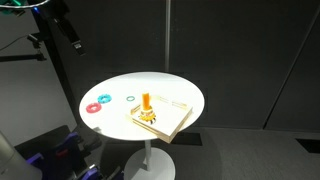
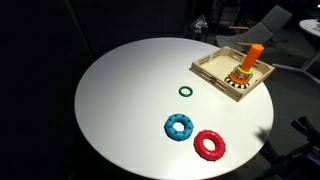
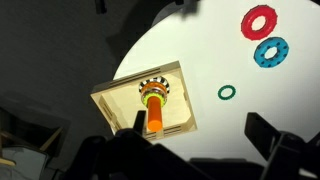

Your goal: Take the light green ring off the stack and put it on the table

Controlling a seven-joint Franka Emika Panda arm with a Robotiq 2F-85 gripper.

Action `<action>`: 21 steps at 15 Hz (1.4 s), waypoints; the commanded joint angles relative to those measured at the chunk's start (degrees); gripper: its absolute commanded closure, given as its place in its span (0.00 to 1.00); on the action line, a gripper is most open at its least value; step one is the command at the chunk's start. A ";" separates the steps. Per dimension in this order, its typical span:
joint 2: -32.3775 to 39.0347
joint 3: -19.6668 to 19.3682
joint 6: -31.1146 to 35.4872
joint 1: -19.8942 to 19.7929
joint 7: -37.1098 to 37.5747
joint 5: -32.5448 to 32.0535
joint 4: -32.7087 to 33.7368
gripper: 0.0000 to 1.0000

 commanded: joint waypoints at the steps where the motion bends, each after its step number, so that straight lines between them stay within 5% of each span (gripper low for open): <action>1: 4.45 0.59 2.44 -0.86 0.71 0.25 1.93 0.00; 14: 26.72 -1.38 6.85 -3.01 2.86 0.39 8.79 0.00; 21: 25.66 -1.44 7.20 -2.38 2.18 -0.20 6.83 0.00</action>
